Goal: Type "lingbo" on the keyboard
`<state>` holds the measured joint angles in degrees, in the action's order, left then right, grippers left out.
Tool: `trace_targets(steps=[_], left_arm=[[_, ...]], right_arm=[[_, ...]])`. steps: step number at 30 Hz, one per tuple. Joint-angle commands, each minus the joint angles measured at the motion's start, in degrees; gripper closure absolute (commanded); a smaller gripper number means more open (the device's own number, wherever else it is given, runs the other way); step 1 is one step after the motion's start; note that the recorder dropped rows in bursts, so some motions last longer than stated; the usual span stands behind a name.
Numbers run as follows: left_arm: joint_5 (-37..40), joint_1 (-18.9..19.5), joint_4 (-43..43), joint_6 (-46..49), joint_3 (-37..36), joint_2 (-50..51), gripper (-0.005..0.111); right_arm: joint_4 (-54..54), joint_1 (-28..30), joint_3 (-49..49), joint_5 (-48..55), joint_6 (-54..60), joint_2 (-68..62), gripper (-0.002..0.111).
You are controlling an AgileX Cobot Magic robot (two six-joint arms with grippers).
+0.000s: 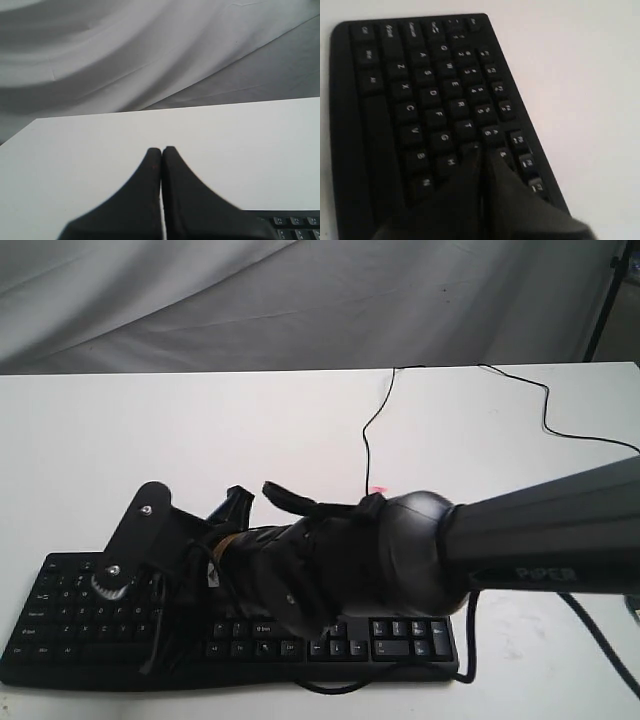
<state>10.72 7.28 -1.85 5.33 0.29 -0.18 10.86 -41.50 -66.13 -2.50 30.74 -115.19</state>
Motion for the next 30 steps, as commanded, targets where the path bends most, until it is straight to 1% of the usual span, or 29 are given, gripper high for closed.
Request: trace_targets(steps=[1, 10, 30], left_arm=[[-0.2, -0.2, 0.0, -0.2, -0.3, 0.2, 0.106], [-0.2, -0.2, 0.0, -0.2, -0.3, 0.2, 0.106], [-0.2, -0.2, 0.0, -0.2, -0.3, 0.2, 0.106]], right_arm=[[-1.0, 2.0, 1.0, -0.6, 0.4, 0.9, 0.108], [-1.0, 4.3, 1.0, -0.9, 0.9, 0.9, 0.108], [-1.0, 4.2, 1.0, 0.3, -0.2, -1.3, 0.108]])
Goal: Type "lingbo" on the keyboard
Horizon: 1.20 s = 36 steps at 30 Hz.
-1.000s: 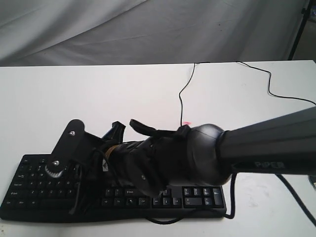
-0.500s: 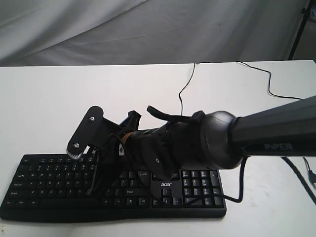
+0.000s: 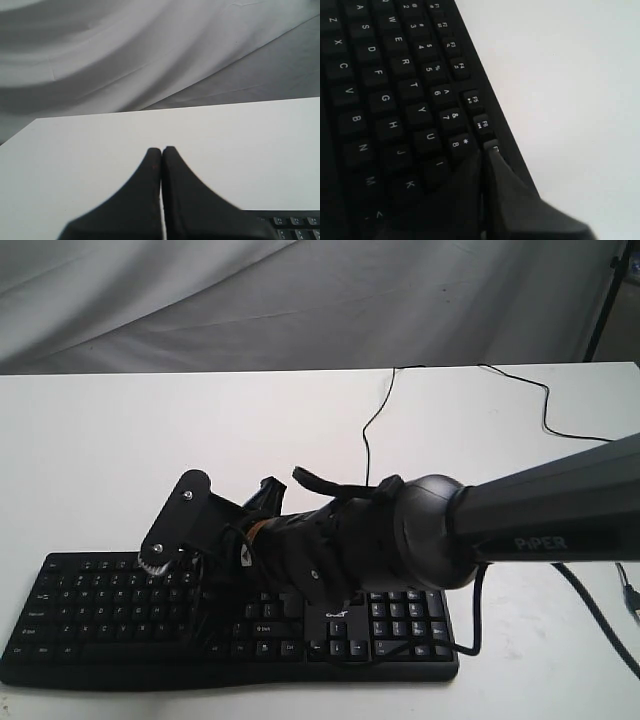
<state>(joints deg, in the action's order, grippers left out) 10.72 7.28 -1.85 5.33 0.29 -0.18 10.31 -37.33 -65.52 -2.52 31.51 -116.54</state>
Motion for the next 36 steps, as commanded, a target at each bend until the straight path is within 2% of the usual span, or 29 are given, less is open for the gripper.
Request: trace_targets(steps=[1, 36], left_arm=[[-0.2, -0.2, 0.0, -0.2, -0.3, 0.2, 0.106], [-0.2, -0.2, 0.0, -0.2, -0.3, 0.2, 0.106]], right_arm=[[-0.4, 0.1, 0.3, 0.3, -1.1, 0.1, 0.108], [-0.4, -0.6, 0.3, 1.9, -3.3, -3.2, 0.108]])
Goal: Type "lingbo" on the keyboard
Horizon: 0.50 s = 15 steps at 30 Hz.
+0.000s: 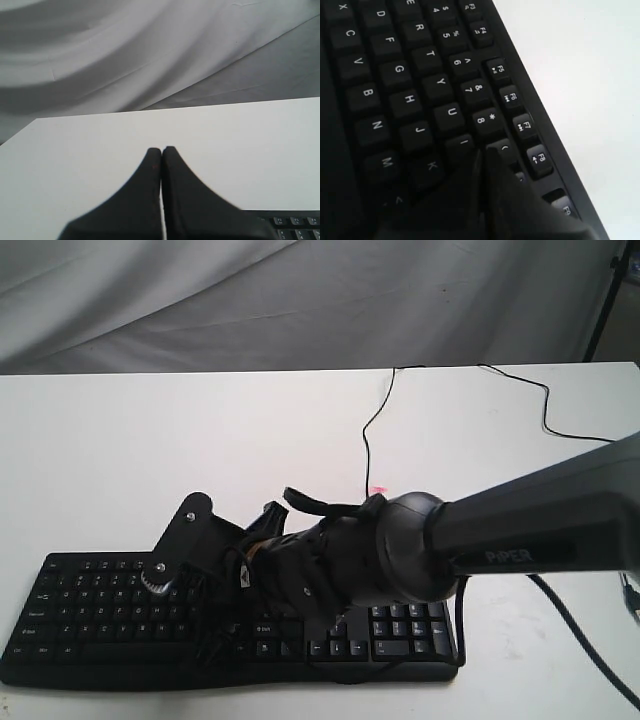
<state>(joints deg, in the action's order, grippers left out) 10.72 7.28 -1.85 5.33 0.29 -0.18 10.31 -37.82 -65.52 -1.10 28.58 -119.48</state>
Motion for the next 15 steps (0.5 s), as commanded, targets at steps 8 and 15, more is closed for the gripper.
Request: trace_targets(steps=[8, 15], left_arm=[[-0.2, -0.2, 0.0, -0.2, -0.3, 0.2, 0.106], [-0.2, -0.2, 0.0, -0.2, -0.3, 0.2, 0.106]], right_arm=[[-1.4, -0.1, 0.4, 1.4, -0.4, 6.3, 0.108], [0.1, -0.1, 10.5, -1.9, -0.4, 17.0, 0.108]])
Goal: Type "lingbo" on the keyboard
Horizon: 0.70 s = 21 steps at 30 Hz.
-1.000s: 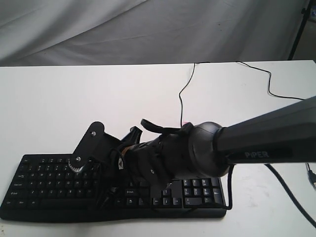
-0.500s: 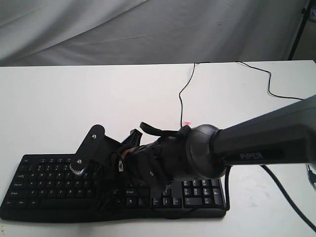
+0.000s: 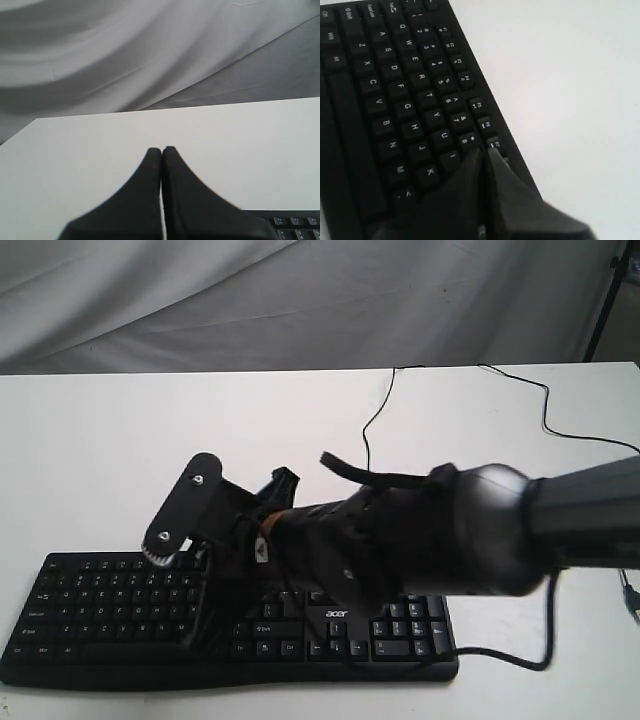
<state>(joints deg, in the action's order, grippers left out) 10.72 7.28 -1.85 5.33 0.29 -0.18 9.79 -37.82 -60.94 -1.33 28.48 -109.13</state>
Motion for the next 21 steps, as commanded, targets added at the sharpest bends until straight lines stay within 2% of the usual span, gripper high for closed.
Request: trace_targets(steps=[1, 14, 21], left_arm=[[-0.2, -0.2, 0.0, -0.2, -0.3, 0.2, 0.106], [-0.2, -0.2, 0.0, -0.2, -0.3, 0.2, 0.106], [-0.2, -0.2, 0.0, -0.2, -0.3, 0.2, 0.106]], right_arm=[[0.8, -0.1, 8.1, -1.7, -0.2, 9.3, 0.108], [3.2, -0.1, 29.2, -1.4, -0.2, 51.6, 0.108], [3.2, -0.1, 37.4, -0.6, -0.2, 67.3, 0.108]])
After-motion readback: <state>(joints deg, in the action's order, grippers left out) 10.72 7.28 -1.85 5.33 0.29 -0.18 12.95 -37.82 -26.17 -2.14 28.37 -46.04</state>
